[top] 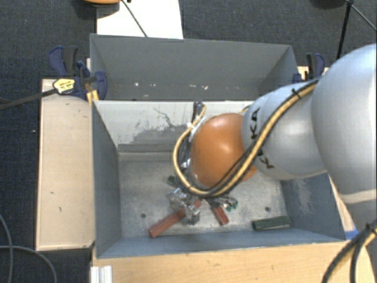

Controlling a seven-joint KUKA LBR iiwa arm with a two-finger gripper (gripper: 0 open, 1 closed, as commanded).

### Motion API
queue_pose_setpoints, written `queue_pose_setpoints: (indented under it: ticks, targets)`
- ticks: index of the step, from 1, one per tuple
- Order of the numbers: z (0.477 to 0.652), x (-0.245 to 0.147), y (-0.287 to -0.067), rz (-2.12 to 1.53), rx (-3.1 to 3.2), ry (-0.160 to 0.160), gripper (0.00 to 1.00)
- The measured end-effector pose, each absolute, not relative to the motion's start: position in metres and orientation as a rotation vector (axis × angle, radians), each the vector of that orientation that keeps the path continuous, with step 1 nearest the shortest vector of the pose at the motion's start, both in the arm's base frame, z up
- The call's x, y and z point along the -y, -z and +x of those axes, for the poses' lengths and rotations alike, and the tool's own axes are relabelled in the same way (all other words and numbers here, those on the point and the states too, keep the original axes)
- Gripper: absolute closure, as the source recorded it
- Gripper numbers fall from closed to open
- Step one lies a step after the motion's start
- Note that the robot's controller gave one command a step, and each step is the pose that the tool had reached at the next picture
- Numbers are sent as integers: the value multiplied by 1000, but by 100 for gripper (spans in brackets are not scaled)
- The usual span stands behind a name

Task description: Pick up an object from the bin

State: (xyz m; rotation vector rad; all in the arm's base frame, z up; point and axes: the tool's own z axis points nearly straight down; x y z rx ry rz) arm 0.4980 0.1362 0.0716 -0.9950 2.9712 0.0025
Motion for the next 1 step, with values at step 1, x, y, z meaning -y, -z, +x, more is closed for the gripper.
queue_pose_setpoints:
  ticks: [1]
  targets:
    - [515,-111,-200,-966,-2987,-1,100]
